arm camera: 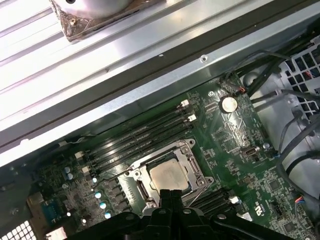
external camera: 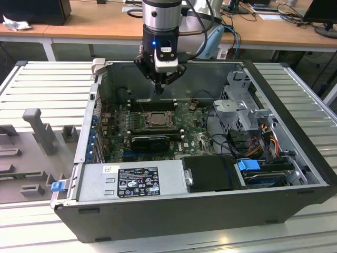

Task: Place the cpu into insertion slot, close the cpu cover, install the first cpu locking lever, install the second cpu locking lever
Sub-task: 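Install the first cpu locking lever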

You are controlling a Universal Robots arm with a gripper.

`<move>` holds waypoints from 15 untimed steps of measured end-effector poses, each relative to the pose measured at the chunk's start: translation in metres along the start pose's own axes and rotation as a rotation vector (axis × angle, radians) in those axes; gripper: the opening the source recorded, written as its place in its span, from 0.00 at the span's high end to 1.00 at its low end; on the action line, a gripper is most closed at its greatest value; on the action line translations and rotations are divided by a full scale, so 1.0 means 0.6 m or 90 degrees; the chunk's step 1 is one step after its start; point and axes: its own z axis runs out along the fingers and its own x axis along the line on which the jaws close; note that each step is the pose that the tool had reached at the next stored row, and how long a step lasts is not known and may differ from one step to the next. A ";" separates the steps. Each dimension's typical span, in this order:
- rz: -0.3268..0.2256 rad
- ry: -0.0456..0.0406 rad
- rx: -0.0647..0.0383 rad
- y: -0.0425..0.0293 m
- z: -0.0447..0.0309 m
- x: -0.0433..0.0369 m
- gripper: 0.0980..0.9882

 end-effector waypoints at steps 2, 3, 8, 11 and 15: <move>-0.024 0.0011 0.000 0.000 0.000 0.000 0.99; -0.031 0.0014 0.000 0.000 0.000 0.000 0.99; -0.070 0.0032 0.000 0.000 0.000 0.000 0.99; -0.082 0.0038 0.000 0.000 0.000 0.000 0.99; -0.104 0.0048 0.000 0.000 0.000 0.000 0.99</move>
